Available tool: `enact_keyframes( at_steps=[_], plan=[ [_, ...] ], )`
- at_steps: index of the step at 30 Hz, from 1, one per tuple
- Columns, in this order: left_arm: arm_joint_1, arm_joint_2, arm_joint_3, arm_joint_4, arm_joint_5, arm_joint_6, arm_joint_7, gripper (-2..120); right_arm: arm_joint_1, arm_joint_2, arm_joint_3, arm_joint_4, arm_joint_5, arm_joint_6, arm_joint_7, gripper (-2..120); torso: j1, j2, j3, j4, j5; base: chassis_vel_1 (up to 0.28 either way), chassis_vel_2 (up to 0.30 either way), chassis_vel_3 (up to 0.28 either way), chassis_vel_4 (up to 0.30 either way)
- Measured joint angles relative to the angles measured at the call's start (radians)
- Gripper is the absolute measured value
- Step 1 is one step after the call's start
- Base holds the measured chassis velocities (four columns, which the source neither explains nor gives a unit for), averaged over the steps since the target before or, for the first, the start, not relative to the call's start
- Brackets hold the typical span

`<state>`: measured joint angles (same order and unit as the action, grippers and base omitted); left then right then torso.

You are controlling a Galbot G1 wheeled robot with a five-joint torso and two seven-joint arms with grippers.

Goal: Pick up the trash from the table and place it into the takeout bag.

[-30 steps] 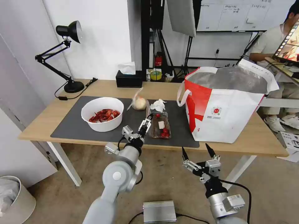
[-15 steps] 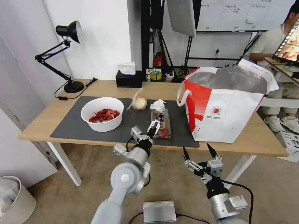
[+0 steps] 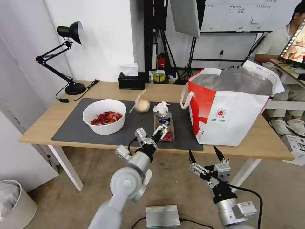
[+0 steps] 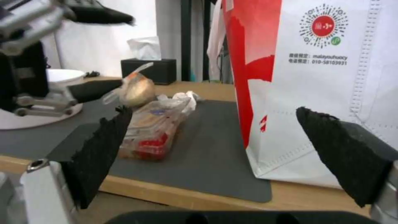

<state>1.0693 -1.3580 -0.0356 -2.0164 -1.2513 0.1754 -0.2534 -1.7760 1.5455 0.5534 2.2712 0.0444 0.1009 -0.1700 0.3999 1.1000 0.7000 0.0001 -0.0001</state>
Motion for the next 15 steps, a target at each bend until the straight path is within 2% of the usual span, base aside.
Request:
enact_keyframes(
  at_steps=[2,3,5,6,8,9,12,13,15],
  plan=[
    [-0.078,0.055,0.052,0.052,0.074,0.005,0.028,69,-0.001,0.001,0.001,0.005,0.004,0.000,0.000,100,0.000,0.000,0.000,-0.0002,0.0000,0.000,0.000,0.000,0.000],
    [-0.078,0.055,0.052,0.052,0.074,0.005,0.028,69,-0.001,0.001,0.001,0.005,0.004,0.000,0.000,100,0.000,0.000,0.000,-0.0002,0.0000,0.000,0.000,0.000,0.000],
    [-0.142,0.105,0.098,0.110,0.150,0.003,0.076,57,-0.003,0.001,0.002,0.007,0.006,0.000,0.001,100,0.000,0.000,0.000,0.0001,-0.0001,0.000,0.000,0.000,0.000],
    [-0.142,0.105,0.098,0.110,0.150,0.003,0.076,57,-0.003,0.001,0.002,0.007,0.006,0.000,0.001,100,0.000,0.000,0.000,0.0001,-0.0001,0.000,0.000,0.000,0.000],
    [-0.210,0.144,0.141,0.168,0.222,0.000,0.128,47,-0.003,0.000,0.007,0.007,0.013,0.000,0.001,100,0.000,0.000,0.000,-0.0002,-0.0001,0.000,0.000,0.000,0.000],
    [-0.210,0.144,0.141,0.168,0.222,0.000,0.128,47,-0.003,0.000,0.007,0.007,0.013,0.000,0.001,100,0.000,0.000,0.000,-0.0002,-0.0001,0.000,0.000,0.000,0.000],
    [-0.286,0.184,0.182,0.228,0.323,-0.003,0.189,33,0.001,0.000,0.011,0.006,0.019,0.000,0.001,100,0.000,0.000,0.000,-0.0001,0.0000,0.000,0.000,0.000,0.000],
    [-0.286,0.184,0.182,0.228,0.323,-0.003,0.189,33,0.001,0.000,0.011,0.006,0.019,0.000,0.001,100,0.000,0.000,0.000,-0.0001,0.0000,0.000,0.000,0.000,0.000],
    [-0.318,0.201,0.203,0.256,0.385,0.003,0.209,22,0.003,0.000,0.011,0.002,0.020,0.000,0.001,100,0.000,0.000,0.000,-0.0001,0.0000,0.000,0.000,0.000,0.000]
  ],
)
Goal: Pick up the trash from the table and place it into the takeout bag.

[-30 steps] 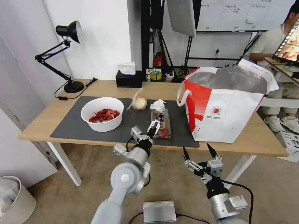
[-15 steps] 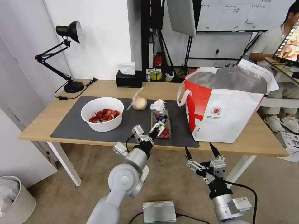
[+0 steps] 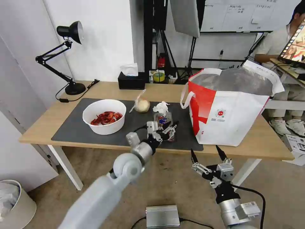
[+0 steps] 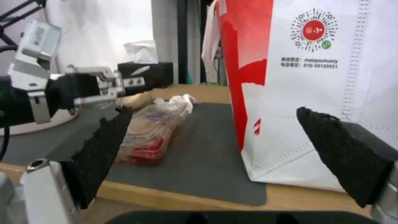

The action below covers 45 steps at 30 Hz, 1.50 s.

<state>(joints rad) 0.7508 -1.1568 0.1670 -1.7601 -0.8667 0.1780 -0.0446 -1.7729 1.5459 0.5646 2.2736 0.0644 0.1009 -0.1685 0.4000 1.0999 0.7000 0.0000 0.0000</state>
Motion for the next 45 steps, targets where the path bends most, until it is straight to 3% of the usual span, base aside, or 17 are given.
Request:
enact_keyframes(
  at_steps=[6,14,24,26,29,37,45],
  plan=[
    [-0.036,0.016,0.037,0.032,0.135,0.030,0.025,1,0.010,-0.003,0.002,-0.009,0.003,-0.001,0.001,100,0.000,0.000,0.000,0.0000,0.0000,0.000,0.000,0.000,0.000],
    [-0.049,0.043,0.058,0.054,0.220,0.051,0.059,0,0.028,-0.017,0.002,-0.010,0.067,-0.045,0.010,100,0.000,0.000,0.000,0.0000,0.0000,0.000,0.000,0.000,0.000],
    [-0.043,0.060,0.064,0.055,0.225,0.051,0.061,0,0.089,-0.107,0.009,0.039,0.431,-0.233,0.098,100,0.000,0.000,0.000,0.0000,0.0001,0.000,0.000,0.000,0.000],
    [-0.042,0.060,0.066,0.055,0.220,0.051,0.057,0,0.126,-0.183,0.006,0.056,0.624,-0.304,0.142,100,0.000,0.000,0.000,0.0000,0.0002,0.000,0.000,0.000,0.000],
    [-0.038,0.060,0.069,0.052,0.218,0.051,0.054,0,0.154,-0.249,0.007,0.064,0.742,-0.338,0.175,100,0.000,0.000,0.000,0.0000,0.0003,0.000,0.000,0.000,0.000],
    [-0.028,0.060,0.073,0.050,0.216,0.051,0.044,0,0.217,-0.380,0.025,0.067,0.956,-0.386,0.250,100,0.000,0.000,0.000,0.0000,0.0001,0.000,0.000,0.000,0.000],
    [-0.021,0.064,0.073,0.047,0.213,0.051,0.031,0,0.295,-0.434,0.030,0.065,1.079,-0.422,0.309,100,0.000,0.000,0.000,0.0000,0.0001,0.000,0.000,0.000,0.000]
  ],
)
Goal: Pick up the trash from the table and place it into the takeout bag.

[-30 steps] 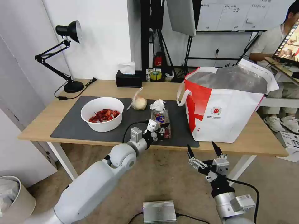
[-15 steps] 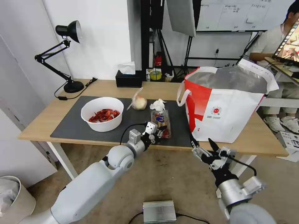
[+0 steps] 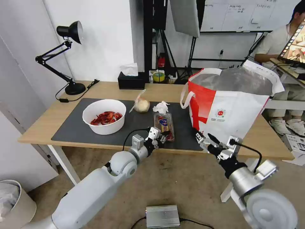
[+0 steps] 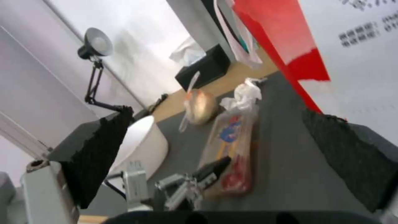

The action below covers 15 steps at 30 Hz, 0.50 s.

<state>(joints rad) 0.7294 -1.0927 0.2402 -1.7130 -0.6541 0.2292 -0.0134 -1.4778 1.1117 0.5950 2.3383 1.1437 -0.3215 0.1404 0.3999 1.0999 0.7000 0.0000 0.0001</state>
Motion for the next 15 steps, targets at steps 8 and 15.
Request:
enact_keyframes(
  at_steps=[8,15],
  plan=[
    [0.000,0.001,-0.001,-0.002,-0.017,-0.002,-0.008,0,0.117,-0.040,-0.032,-0.028,0.145,-0.053,0.098,100,0.000,0.000,0.000,0.0000,0.0000,0.000,0.000,0.000,0.000],
    [-0.011,0.000,0.001,0.009,-0.024,-0.003,-0.028,0,0.244,-0.081,-0.078,-0.078,0.265,-0.107,0.195,100,0.000,0.000,0.000,-0.0001,-0.0001,0.000,0.000,0.000,0.000]
  ],
)
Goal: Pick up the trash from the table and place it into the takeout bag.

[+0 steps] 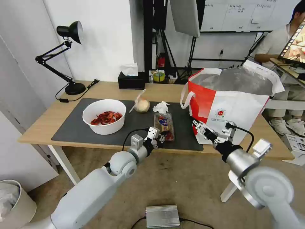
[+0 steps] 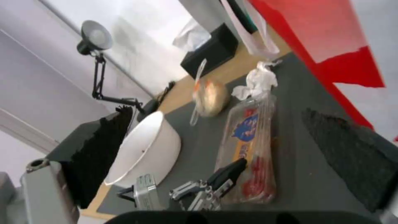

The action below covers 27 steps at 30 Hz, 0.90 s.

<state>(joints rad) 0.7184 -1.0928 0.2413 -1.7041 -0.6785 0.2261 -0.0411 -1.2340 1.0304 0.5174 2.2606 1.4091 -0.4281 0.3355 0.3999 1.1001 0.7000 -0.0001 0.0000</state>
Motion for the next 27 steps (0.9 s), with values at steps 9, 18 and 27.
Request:
enact_keyframes(
  at_steps=[9,18,27],
  plan=[
    [-0.008,-0.006,0.003,0.015,-0.001,0.000,-0.026,0,0.128,0.009,-0.078,-0.075,0.042,-0.056,0.083,100,0.000,0.000,0.000,0.0001,0.0001,0.000,0.000,0.000,0.000],
    [-0.009,-0.024,0.010,0.038,-0.001,-0.002,-0.045,0,0.290,0.063,-0.185,-0.214,0.071,-0.125,0.192,100,0.000,0.000,0.000,0.0002,0.0000,0.000,0.000,0.000,0.000],
    [-0.012,-0.015,0.015,0.037,-0.008,-0.004,-0.044,0,0.387,0.109,-0.237,-0.324,0.096,-0.142,0.255,100,0.000,0.000,0.000,0.0001,0.0000,0.000,0.000,0.000,0.000]
  ],
)
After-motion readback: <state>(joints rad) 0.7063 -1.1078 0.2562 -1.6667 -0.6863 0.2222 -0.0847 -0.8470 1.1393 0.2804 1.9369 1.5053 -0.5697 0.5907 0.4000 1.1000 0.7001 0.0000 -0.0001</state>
